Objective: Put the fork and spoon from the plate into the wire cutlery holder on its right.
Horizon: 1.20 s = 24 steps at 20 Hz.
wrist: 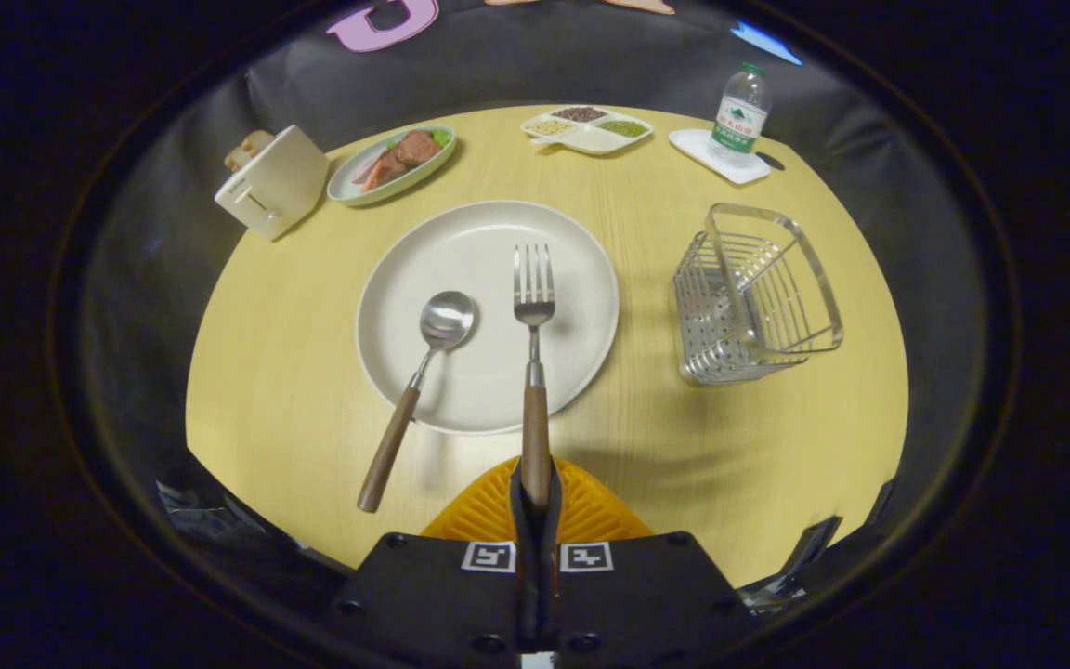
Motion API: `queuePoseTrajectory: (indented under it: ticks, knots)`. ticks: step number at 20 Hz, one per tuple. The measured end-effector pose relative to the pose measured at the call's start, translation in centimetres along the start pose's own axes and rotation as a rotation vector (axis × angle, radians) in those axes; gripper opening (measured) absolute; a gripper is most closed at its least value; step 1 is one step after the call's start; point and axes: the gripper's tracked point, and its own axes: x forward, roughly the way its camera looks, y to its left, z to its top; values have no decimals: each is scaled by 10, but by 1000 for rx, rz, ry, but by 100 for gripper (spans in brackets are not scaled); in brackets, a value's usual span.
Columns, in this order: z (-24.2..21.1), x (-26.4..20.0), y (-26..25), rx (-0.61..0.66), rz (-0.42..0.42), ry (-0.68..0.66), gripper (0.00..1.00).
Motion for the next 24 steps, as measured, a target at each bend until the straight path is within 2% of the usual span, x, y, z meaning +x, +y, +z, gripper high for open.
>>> queuePoseTrajectory:
  ticks: [4, 9, 11, 13, 18, 24]
  knots:
    - [18, -48, -19, 44, 14, -40, 4]
    - [25, -92, -67, 55, -48, -11, 4]
    - [21, -93, -96, 52, -107, 16, 4]
    - [15, -88, -113, 60, -132, 54, 4]
    - [-2, -62, -127, 35, -137, 180, 4]
    - [7, -42, -127, 75, -113, 267, 4]
